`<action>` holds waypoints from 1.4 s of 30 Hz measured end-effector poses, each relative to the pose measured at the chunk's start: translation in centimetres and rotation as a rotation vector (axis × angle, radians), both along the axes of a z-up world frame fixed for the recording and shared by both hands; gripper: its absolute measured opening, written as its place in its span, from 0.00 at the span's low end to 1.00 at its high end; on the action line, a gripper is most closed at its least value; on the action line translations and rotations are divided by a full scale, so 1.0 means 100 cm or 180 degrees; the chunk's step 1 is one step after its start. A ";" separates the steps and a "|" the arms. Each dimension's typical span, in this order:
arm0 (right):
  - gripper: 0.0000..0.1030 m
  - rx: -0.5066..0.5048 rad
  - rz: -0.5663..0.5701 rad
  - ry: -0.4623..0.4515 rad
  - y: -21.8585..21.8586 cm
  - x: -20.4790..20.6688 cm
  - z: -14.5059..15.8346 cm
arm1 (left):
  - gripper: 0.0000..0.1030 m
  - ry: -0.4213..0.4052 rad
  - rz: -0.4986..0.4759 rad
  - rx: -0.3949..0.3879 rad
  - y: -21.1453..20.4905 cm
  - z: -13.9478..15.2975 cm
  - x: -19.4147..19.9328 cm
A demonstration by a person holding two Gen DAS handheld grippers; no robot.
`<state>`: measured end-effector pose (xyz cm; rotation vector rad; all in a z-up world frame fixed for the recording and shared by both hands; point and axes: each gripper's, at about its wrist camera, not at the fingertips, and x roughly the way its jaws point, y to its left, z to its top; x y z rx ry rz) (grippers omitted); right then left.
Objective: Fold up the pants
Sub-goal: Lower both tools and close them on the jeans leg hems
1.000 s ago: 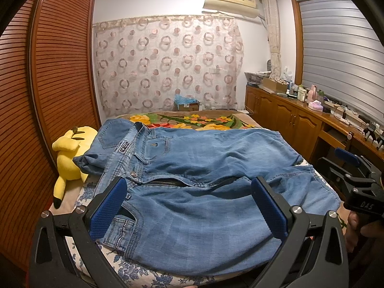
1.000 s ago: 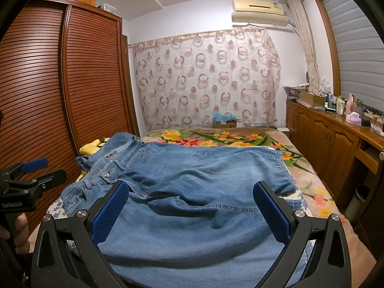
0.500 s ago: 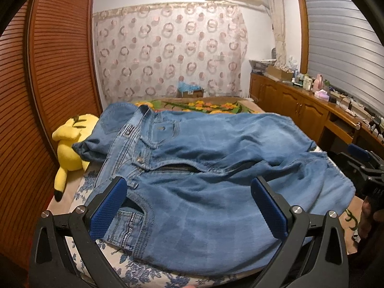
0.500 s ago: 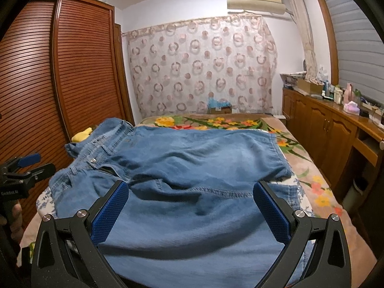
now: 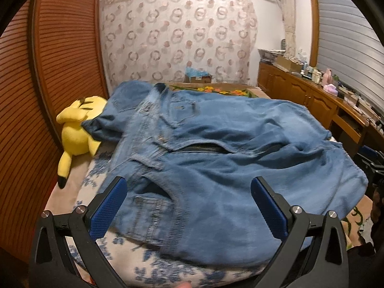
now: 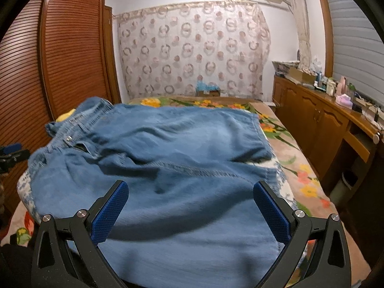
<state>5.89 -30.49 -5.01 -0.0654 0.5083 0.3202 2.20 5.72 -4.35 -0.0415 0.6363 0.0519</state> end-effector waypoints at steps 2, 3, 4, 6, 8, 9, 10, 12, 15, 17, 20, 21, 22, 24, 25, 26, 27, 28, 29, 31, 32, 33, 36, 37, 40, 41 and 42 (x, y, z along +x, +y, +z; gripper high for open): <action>1.00 -0.0034 -0.0028 0.0071 0.002 0.004 0.001 | 1.00 0.0017 0.0051 -0.0012 0.012 -0.005 0.000; 1.00 -0.0049 -0.0038 0.0110 0.003 0.006 0.001 | 1.00 0.0024 0.0090 -0.0013 0.019 -0.007 0.000; 1.00 -0.0065 -0.0045 0.0146 0.004 0.010 0.003 | 1.00 0.0032 0.0120 -0.0010 0.024 -0.009 0.000; 1.00 -0.0109 -0.0058 0.0231 0.009 0.016 0.003 | 1.00 0.0057 0.0184 -0.0015 0.035 -0.014 0.000; 1.00 -0.0141 -0.0059 0.0291 0.016 0.022 0.005 | 0.94 0.0097 0.0246 -0.0033 0.047 -0.020 0.001; 1.00 -0.0156 -0.0063 0.0312 0.018 0.025 0.007 | 0.92 0.0130 0.0279 -0.0041 0.053 -0.025 0.002; 1.00 -0.0161 -0.0069 0.0327 0.017 0.027 0.007 | 0.91 0.0151 0.0307 -0.0040 0.058 -0.027 0.002; 1.00 -0.0169 -0.0074 0.0369 0.022 0.029 0.009 | 0.84 0.0195 0.0366 -0.0045 0.069 -0.035 0.004; 1.00 -0.0207 -0.0106 0.0422 0.020 0.030 0.009 | 0.76 0.0272 0.0450 -0.0031 0.083 -0.045 0.007; 1.00 -0.0231 -0.0131 0.0468 0.017 0.031 0.006 | 0.74 0.0323 0.0522 -0.0003 0.091 -0.051 0.010; 1.00 -0.0280 -0.0156 0.0557 0.019 0.031 0.007 | 0.70 0.0391 0.0604 0.0024 0.101 -0.058 0.011; 1.00 -0.0319 -0.0148 0.0522 0.021 0.030 0.009 | 0.69 0.0412 0.0611 0.0009 0.105 -0.060 0.011; 1.00 -0.0308 -0.0149 0.0528 0.022 0.027 0.013 | 0.68 0.0432 0.0610 -0.0016 0.108 -0.063 0.012; 1.00 -0.0289 -0.0154 0.0529 0.023 0.028 0.020 | 0.67 0.0454 0.0597 -0.0060 0.112 -0.068 0.014; 1.00 -0.0288 -0.0154 0.0523 0.024 0.026 0.022 | 0.66 0.0477 0.0586 -0.0069 0.112 -0.070 0.015; 1.00 -0.0285 -0.0153 0.0521 0.025 0.024 0.025 | 0.64 0.0497 0.0566 -0.0084 0.112 -0.073 0.017; 1.00 -0.0276 -0.0154 0.0514 0.025 0.024 0.022 | 0.62 0.0512 0.0547 -0.0102 0.113 -0.075 0.018; 1.00 -0.0284 -0.0156 0.0525 0.026 0.022 0.025 | 0.62 0.0521 0.0539 -0.0114 0.114 -0.076 0.019; 1.00 -0.0288 -0.0156 0.0524 0.026 0.024 0.023 | 0.62 0.0521 0.0530 -0.0129 0.114 -0.077 0.019; 1.00 -0.0284 -0.0125 0.0523 0.023 0.024 0.021 | 0.62 0.0500 0.0518 -0.0186 0.117 -0.077 0.018; 1.00 -0.0280 -0.0108 0.0513 0.019 0.026 0.017 | 0.62 0.0497 0.0513 -0.0207 0.118 -0.077 0.018; 1.00 -0.0288 -0.0083 0.0506 0.018 0.026 0.017 | 0.62 0.0493 0.0509 -0.0219 0.118 -0.077 0.017; 1.00 -0.0278 -0.0037 0.0503 0.009 0.032 0.013 | 0.60 0.0487 0.0500 -0.0220 0.118 -0.077 0.017; 1.00 -0.0287 -0.0026 0.0509 0.008 0.030 0.013 | 0.55 0.0484 0.0481 -0.0230 0.119 -0.077 0.016; 1.00 -0.0320 -0.0041 0.0472 -0.004 0.025 0.016 | 0.53 0.0475 0.0453 -0.0237 0.117 -0.077 0.014; 1.00 -0.0307 -0.0059 0.0466 -0.011 0.023 0.018 | 0.53 0.0469 0.0453 -0.0238 0.117 -0.077 0.013; 1.00 -0.0289 -0.0075 0.0473 -0.018 0.020 0.020 | 0.53 0.0464 0.0455 -0.0251 0.117 -0.078 0.013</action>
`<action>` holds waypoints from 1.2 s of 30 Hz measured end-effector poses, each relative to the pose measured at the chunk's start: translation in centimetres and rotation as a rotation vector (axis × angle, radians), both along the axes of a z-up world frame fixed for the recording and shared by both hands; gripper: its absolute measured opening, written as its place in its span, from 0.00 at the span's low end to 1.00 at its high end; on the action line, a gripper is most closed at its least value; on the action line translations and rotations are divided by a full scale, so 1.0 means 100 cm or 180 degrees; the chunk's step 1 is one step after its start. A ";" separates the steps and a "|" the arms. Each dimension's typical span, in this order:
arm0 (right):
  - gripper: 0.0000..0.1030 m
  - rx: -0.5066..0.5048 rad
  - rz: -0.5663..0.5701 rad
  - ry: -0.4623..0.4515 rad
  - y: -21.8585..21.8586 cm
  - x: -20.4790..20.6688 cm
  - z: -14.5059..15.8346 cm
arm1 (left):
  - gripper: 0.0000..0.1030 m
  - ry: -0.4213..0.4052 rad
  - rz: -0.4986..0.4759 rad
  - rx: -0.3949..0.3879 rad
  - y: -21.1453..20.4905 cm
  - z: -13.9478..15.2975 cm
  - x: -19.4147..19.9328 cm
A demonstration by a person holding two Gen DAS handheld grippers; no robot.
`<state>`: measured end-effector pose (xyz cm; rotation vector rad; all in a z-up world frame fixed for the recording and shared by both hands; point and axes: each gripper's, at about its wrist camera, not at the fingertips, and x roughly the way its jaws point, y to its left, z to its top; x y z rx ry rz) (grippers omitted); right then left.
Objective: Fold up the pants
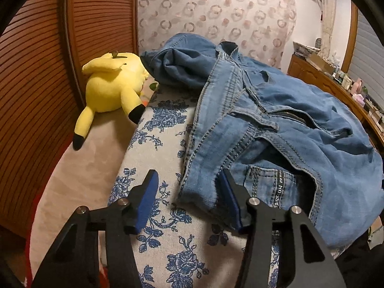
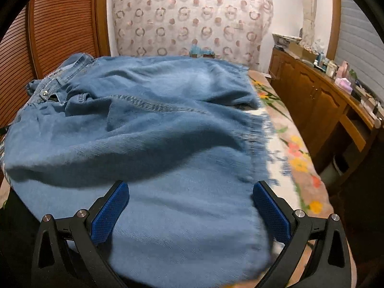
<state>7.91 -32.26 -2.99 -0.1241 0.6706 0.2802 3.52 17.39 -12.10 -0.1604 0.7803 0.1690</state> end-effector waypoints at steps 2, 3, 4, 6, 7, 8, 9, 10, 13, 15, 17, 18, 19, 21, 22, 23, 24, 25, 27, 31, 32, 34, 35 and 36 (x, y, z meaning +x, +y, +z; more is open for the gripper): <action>0.99 0.0016 -0.0057 0.0039 -0.014 -0.010 0.003 | 0.52 -0.0002 0.0011 -0.0026 0.001 0.000 0.001; 0.97 0.0025 -0.0075 0.0059 -0.022 -0.014 0.002 | 0.53 -0.0001 0.0012 -0.0015 0.000 0.000 0.001; 0.96 0.0032 -0.0087 0.0080 -0.029 -0.017 0.001 | 0.53 0.0000 0.0011 -0.0014 0.000 0.000 0.001; 0.89 0.0065 -0.0077 0.0136 -0.039 -0.023 -0.001 | 0.53 -0.0002 0.0012 -0.0014 0.000 0.000 0.001; 0.87 0.0105 -0.0058 0.0175 -0.044 -0.026 -0.004 | 0.53 -0.0002 0.0011 -0.0017 0.000 0.000 0.001; 0.82 0.0127 -0.0050 0.0209 -0.046 -0.027 -0.004 | 0.53 -0.0001 0.0011 -0.0018 0.000 0.001 0.001; 0.77 0.0154 -0.0037 0.0240 -0.049 -0.028 -0.005 | 0.53 0.0000 0.0014 -0.0011 -0.001 0.001 0.001; 0.76 0.0184 -0.0020 0.0267 -0.051 -0.030 -0.008 | 0.53 0.0002 0.0012 -0.0005 -0.001 0.001 0.001; 0.70 0.0195 -0.0001 0.0260 -0.053 -0.032 -0.005 | 0.52 0.0009 -0.0001 -0.0006 -0.002 0.001 0.001; 0.61 0.0206 0.0028 0.0270 -0.054 -0.032 -0.002 | 0.48 -0.0005 -0.0024 -0.0007 -0.003 0.001 -0.001; 0.52 0.0196 0.0087 0.0274 -0.053 -0.032 0.001 | 0.42 -0.0034 -0.0054 -0.0065 -0.003 0.001 -0.002; 0.46 0.0193 0.0115 0.0275 -0.050 -0.032 0.002 | 0.37 -0.0044 -0.0077 -0.0097 -0.003 0.001 -0.002; 0.41 0.0200 0.0145 0.0279 -0.049 -0.031 0.002 | 0.35 -0.0042 -0.0076 -0.0097 -0.003 0.002 -0.002; 0.31 0.0215 0.0175 0.0294 -0.049 -0.029 0.003 | 0.29 -0.0045 -0.0106 -0.0118 -0.003 0.003 -0.002; 0.29 0.0223 0.0168 0.0302 -0.048 -0.025 0.004 | 0.22 -0.0058 -0.0133 -0.0155 -0.004 0.004 -0.002; 0.25 0.0241 0.0164 0.0310 -0.049 -0.023 0.005 | 0.20 -0.0077 -0.0151 -0.0177 -0.005 0.005 -0.003; 0.22 0.0267 0.0167 0.0322 -0.051 -0.022 0.005 | 0.18 -0.0094 -0.0153 -0.0170 -0.007 0.006 -0.005; 0.22 0.0283 0.0172 0.0326 -0.052 -0.021 0.006 | 0.16 -0.0135 -0.0161 -0.0148 -0.008 0.010 -0.007; 0.20 0.0302 0.0176 0.0305 -0.051 -0.019 0.011 | 0.15 -0.0231 -0.0160 -0.0148 -0.009 0.017 -0.011; 0.19 0.0334 0.0215 0.0141 -0.053 -0.016 0.030 | 0.14 -0.0456 -0.0200 -0.0134 -0.012 0.044 -0.020; 0.19 0.0351 0.0229 0.0085 -0.052 -0.016 0.037 | 0.14 -0.0518 -0.0221 -0.0114 -0.013 0.052 -0.022; 0.19 0.0339 0.0243 -0.0059 -0.053 -0.015 0.050 | 0.14 -0.0648 -0.0264 -0.0079 -0.018 0.070 -0.025; 0.19 0.0340 0.0239 -0.0121 -0.053 -0.015 0.055 | 0.13 -0.0699 -0.0277 -0.0063 -0.021 0.076 -0.026; 0.19 0.0360 0.0226 -0.0194 -0.055 -0.013 0.061 | 0.13 -0.0753 -0.0289 -0.0047 -0.023 0.082 -0.027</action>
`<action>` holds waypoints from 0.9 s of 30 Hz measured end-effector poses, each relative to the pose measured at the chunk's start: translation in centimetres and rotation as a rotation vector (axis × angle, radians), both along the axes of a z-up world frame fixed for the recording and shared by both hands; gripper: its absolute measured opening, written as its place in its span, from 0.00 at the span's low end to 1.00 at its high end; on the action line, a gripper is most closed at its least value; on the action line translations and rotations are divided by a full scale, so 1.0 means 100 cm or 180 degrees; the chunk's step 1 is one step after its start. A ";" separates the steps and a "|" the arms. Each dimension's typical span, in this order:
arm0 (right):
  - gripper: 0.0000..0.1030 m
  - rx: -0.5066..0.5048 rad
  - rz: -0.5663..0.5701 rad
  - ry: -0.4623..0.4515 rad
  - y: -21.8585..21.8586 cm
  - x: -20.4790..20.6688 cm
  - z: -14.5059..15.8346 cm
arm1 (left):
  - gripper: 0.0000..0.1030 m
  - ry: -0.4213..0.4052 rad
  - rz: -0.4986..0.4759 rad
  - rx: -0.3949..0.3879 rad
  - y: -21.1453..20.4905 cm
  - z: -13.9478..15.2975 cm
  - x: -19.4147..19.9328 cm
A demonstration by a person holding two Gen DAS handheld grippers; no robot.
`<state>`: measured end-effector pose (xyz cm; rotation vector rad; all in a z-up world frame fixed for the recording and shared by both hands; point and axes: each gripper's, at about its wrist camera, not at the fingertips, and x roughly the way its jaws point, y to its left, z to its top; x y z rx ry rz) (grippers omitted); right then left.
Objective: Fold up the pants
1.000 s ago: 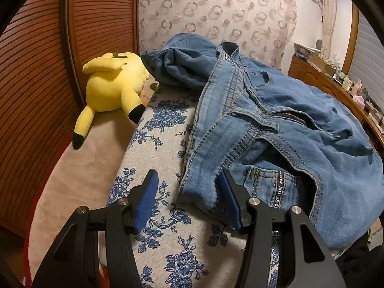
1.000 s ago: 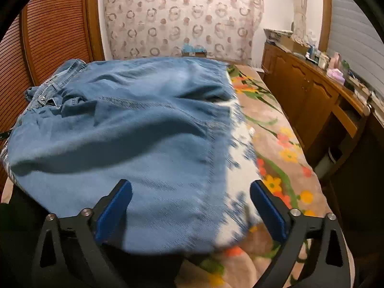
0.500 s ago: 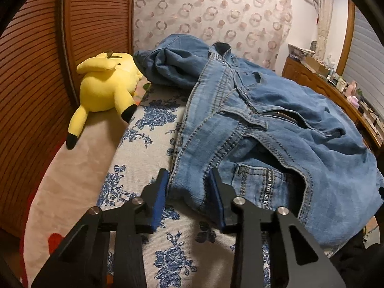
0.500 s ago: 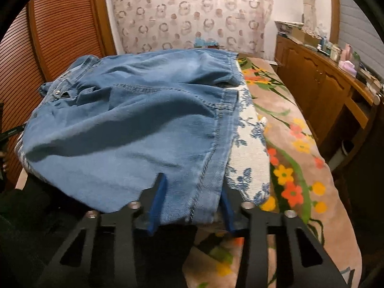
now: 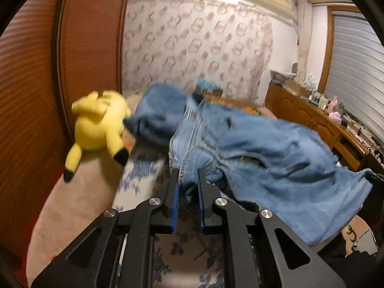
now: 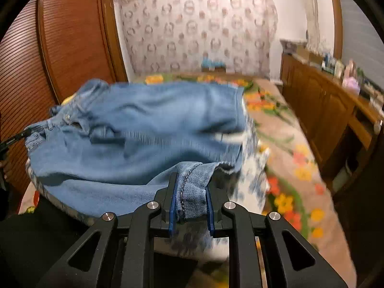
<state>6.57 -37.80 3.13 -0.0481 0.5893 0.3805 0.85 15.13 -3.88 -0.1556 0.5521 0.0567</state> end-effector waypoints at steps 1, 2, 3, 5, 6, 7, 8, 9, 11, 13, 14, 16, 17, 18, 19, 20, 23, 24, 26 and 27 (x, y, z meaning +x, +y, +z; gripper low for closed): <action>0.19 0.0020 -0.0024 -0.0068 -0.002 0.002 0.006 | 0.13 -0.0054 -0.0013 0.0019 -0.001 0.007 0.000; 0.19 0.0030 -0.0043 -0.0128 -0.003 0.003 0.010 | 0.13 -0.0103 -0.0023 0.0034 -0.002 0.013 0.002; 0.19 0.0045 -0.0066 -0.0199 -0.005 0.005 0.014 | 0.13 -0.0129 -0.0028 0.0036 -0.003 0.017 0.003; 0.19 0.0086 -0.0116 -0.0266 -0.010 0.012 0.018 | 0.13 -0.0162 -0.0052 0.0042 -0.004 0.022 0.009; 0.19 0.0120 -0.0142 -0.0280 -0.014 0.018 0.018 | 0.13 -0.0171 -0.0056 0.0041 -0.005 0.022 0.012; 0.19 0.0134 -0.0158 -0.0290 -0.014 0.021 0.016 | 0.13 -0.0175 -0.0062 0.0041 -0.006 0.023 0.014; 0.19 0.0149 -0.0173 -0.0290 -0.015 0.028 0.014 | 0.13 -0.0174 -0.0075 0.0051 -0.007 0.023 0.019; 0.19 0.0150 -0.0179 -0.0281 -0.015 0.032 0.010 | 0.13 -0.0174 -0.0081 0.0060 -0.007 0.023 0.022; 0.19 0.0113 -0.0192 -0.0240 -0.009 0.042 0.000 | 0.13 -0.0158 -0.0096 0.0082 -0.010 0.021 0.029; 0.19 0.0055 -0.0197 -0.0181 -0.001 0.051 -0.013 | 0.13 -0.0134 -0.0107 0.0106 -0.013 0.017 0.034; 0.19 0.0034 -0.0198 -0.0144 0.004 0.055 -0.019 | 0.13 -0.0106 -0.0122 0.0125 -0.014 0.014 0.039; 0.19 -0.0001 -0.0195 -0.0076 0.010 0.063 -0.024 | 0.13 -0.0088 -0.0126 0.0141 -0.016 0.011 0.043; 0.19 -0.0016 -0.0191 -0.0052 0.012 0.066 -0.029 | 0.13 -0.0068 -0.0128 0.0142 -0.016 0.008 0.047; 0.19 -0.0018 -0.0187 -0.0025 0.012 0.072 -0.028 | 0.13 -0.0065 -0.0128 0.0137 -0.018 0.008 0.050; 0.19 -0.0018 -0.0185 0.0000 0.014 0.075 -0.030 | 0.13 -0.0059 -0.0126 0.0126 -0.018 0.007 0.053; 0.19 -0.0012 -0.0182 0.0024 0.015 0.079 -0.032 | 0.13 -0.0050 -0.0125 0.0119 -0.019 0.007 0.056; 0.19 0.0016 -0.0169 0.0081 0.014 0.094 -0.026 | 0.13 -0.0044 -0.0130 0.0126 -0.023 0.010 0.064; 0.19 0.0034 -0.0162 0.0077 0.013 0.096 -0.022 | 0.12 -0.0051 -0.0130 0.0132 -0.024 0.013 0.067; 0.19 0.0085 -0.0156 0.0049 0.008 0.103 -0.012 | 0.12 -0.0083 -0.0124 0.0124 -0.025 0.021 0.074; 0.19 0.0123 -0.0156 0.0027 0.006 0.104 -0.007 | 0.12 -0.0095 -0.0135 0.0116 -0.026 0.025 0.077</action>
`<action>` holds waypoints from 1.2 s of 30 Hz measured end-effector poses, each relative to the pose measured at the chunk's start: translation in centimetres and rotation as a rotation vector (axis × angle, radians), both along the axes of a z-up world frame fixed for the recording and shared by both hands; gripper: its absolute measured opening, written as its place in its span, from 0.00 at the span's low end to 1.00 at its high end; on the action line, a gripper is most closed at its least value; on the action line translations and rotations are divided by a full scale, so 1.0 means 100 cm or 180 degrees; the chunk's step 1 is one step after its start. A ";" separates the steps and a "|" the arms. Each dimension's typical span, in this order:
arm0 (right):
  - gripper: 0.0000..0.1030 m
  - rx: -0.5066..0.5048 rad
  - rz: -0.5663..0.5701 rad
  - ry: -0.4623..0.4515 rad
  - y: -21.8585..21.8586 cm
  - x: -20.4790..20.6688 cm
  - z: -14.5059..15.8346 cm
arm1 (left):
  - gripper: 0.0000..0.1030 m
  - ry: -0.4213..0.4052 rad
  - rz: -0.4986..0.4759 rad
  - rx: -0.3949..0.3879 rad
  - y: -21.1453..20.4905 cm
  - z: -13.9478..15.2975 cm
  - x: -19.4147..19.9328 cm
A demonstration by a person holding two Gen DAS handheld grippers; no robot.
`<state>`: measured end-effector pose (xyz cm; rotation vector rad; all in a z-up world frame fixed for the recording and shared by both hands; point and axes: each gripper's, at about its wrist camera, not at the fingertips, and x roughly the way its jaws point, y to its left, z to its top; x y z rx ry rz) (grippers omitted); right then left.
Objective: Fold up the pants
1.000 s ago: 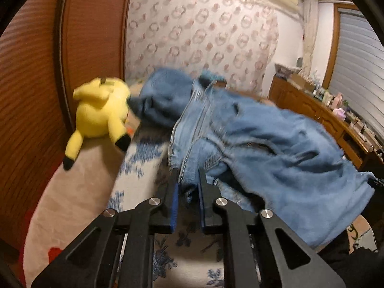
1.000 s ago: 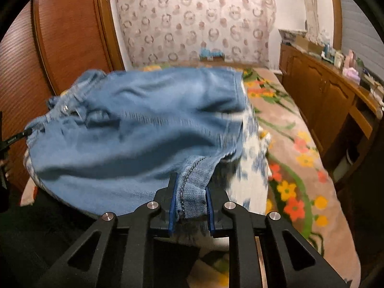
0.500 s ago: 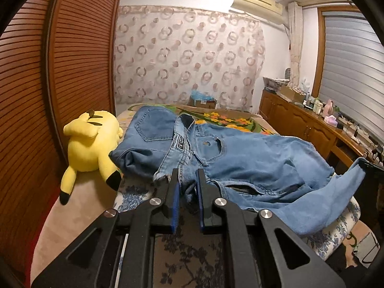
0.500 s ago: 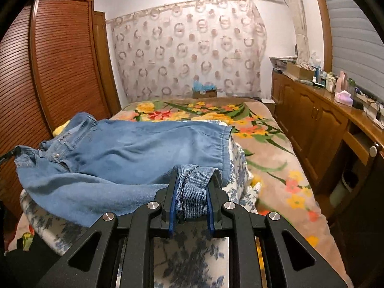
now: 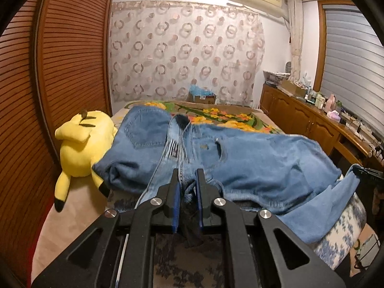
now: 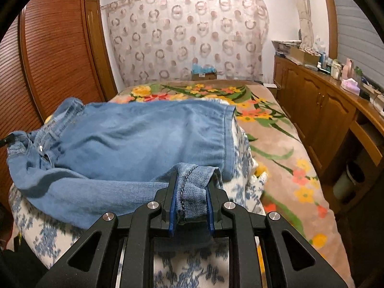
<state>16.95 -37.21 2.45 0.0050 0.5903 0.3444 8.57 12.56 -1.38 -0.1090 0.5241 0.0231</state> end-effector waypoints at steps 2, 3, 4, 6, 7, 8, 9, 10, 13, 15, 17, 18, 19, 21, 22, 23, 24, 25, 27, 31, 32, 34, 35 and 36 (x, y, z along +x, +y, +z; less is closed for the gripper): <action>0.19 0.0066 -0.0004 -0.0060 -0.004 0.007 0.009 | 0.12 -0.0032 -0.0013 -0.0007 -0.001 0.010 0.008; 0.19 0.0072 -0.0015 -0.0105 -0.005 0.010 0.011 | 0.12 -0.0047 -0.0028 0.0003 -0.002 0.015 0.013; 0.19 0.0068 -0.0026 -0.0155 -0.006 0.013 0.017 | 0.12 -0.0066 -0.0035 0.0021 -0.003 0.019 0.017; 0.19 0.0074 -0.0048 -0.0202 -0.008 0.020 0.021 | 0.12 -0.0086 -0.0044 0.0050 -0.004 0.027 0.030; 0.19 0.0083 -0.0059 -0.0199 -0.009 0.025 0.021 | 0.12 -0.0081 -0.0049 0.0050 -0.005 0.028 0.038; 0.19 0.0070 -0.0068 -0.0189 -0.009 0.029 0.018 | 0.12 -0.0071 -0.0049 0.0045 -0.004 0.029 0.045; 0.19 0.0061 -0.0071 -0.0169 -0.008 0.033 0.016 | 0.12 -0.0051 -0.0057 0.0042 -0.005 0.029 0.051; 0.19 0.0055 -0.0074 -0.0146 -0.008 0.039 0.012 | 0.12 -0.0037 -0.0064 0.0043 -0.006 0.029 0.056; 0.19 0.0051 -0.0063 -0.0099 -0.006 0.049 0.008 | 0.12 0.0023 -0.0085 0.0051 -0.010 0.025 0.071; 0.19 0.0060 -0.0057 -0.0080 -0.005 0.057 0.008 | 0.12 0.0052 -0.0080 0.0040 -0.010 0.022 0.082; 0.19 0.0070 -0.0066 -0.0068 -0.005 0.059 0.013 | 0.11 0.0057 -0.0067 0.0023 -0.008 0.023 0.089; 0.19 0.0071 -0.0069 -0.0071 -0.005 0.062 0.015 | 0.11 0.0056 -0.0067 0.0021 -0.007 0.024 0.094; 0.19 0.0068 -0.0075 -0.0076 -0.005 0.066 0.017 | 0.11 0.0048 -0.0062 0.0024 -0.007 0.026 0.098; 0.19 0.0061 -0.0093 -0.0090 -0.005 0.072 0.020 | 0.11 0.0044 -0.0059 0.0034 -0.007 0.029 0.108; 0.19 0.0064 -0.0104 -0.0096 -0.007 0.075 0.021 | 0.11 0.0043 -0.0057 0.0039 -0.006 0.031 0.115; 0.19 0.0066 -0.0118 -0.0101 -0.007 0.077 0.021 | 0.11 0.0043 -0.0056 0.0043 -0.006 0.032 0.122; 0.19 0.0075 -0.0132 -0.0104 -0.007 0.081 0.021 | 0.11 0.0049 -0.0057 0.0051 -0.005 0.031 0.126; 0.19 0.0079 -0.0151 -0.0108 -0.007 0.084 0.021 | 0.11 0.0047 -0.0056 0.0058 -0.005 0.032 0.130; 0.19 0.0064 -0.0186 -0.0116 -0.006 0.090 0.018 | 0.11 0.0059 -0.0060 0.0076 -0.006 0.031 0.141; 0.19 0.0042 -0.0231 -0.0019 -0.005 0.105 0.004 | 0.11 0.0146 -0.0053 0.0065 -0.004 0.022 0.161; 0.19 0.0044 -0.0238 0.0013 -0.003 0.109 0.002 | 0.11 0.0184 -0.0052 0.0054 -0.003 0.017 0.166; 0.19 0.0033 -0.0246 0.0064 -0.002 0.117 -0.003 | 0.11 0.0243 -0.0054 0.0053 -0.002 0.011 0.176; 0.19 0.0027 -0.0249 0.0079 0.000 0.119 -0.004 | 0.11 0.0272 -0.0055 0.0061 -0.001 0.008 0.181; 0.19 0.0020 -0.0253 0.0097 0.001 0.122 -0.005 | 0.11 0.0291 -0.0055 0.0070 -0.002 0.006 0.184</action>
